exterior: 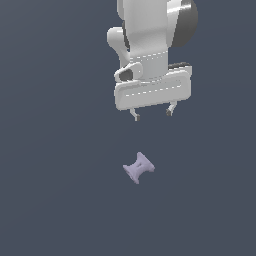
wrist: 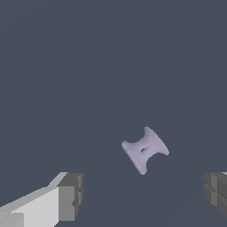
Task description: Pick up the object and move it to a goal position.
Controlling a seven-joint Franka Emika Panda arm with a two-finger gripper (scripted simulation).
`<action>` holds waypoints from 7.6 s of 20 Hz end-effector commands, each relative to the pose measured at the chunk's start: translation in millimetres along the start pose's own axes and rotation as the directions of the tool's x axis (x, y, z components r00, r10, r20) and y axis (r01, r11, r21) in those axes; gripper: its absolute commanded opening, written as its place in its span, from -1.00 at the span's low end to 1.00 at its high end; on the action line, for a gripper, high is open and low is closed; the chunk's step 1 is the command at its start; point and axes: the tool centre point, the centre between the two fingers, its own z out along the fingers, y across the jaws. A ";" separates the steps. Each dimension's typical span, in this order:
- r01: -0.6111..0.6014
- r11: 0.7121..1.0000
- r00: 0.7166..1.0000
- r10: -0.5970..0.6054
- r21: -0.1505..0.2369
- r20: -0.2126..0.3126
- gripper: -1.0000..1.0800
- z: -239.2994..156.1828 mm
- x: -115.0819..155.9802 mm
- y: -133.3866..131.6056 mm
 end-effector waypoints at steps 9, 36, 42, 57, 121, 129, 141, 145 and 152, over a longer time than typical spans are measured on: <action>0.059 0.998 0.963 -0.055 0.006 -0.264 1.00 -105.8 44.3 -42.9; 0.215 0.927 0.737 -0.361 -0.308 -0.571 1.00 -187.0 59.6 -166.8; 0.238 0.886 0.709 -0.439 -0.398 -0.553 1.00 -151.1 55.2 -179.7; 0.290 0.756 0.711 -0.581 -0.586 -0.397 1.00 4.3 27.6 -146.2; 0.384 0.610 0.820 -0.571 -0.693 -0.049 -1.00 256.6 -94.2 50.2; 0.384 0.610 0.820 -0.570 -0.693 -0.049 -1.00 249.6 -96.6 43.0; 0.381 0.613 0.821 -0.569 -0.692 -0.051 -1.00 209.3 -108.6 1.9; 0.381 0.614 0.821 -0.568 -0.692 -0.053 -1.00 191.4 -113.4 -16.5; 0.381 0.613 0.821 -0.569 -0.692 -0.052 -1.00 168.8 -119.4 -40.3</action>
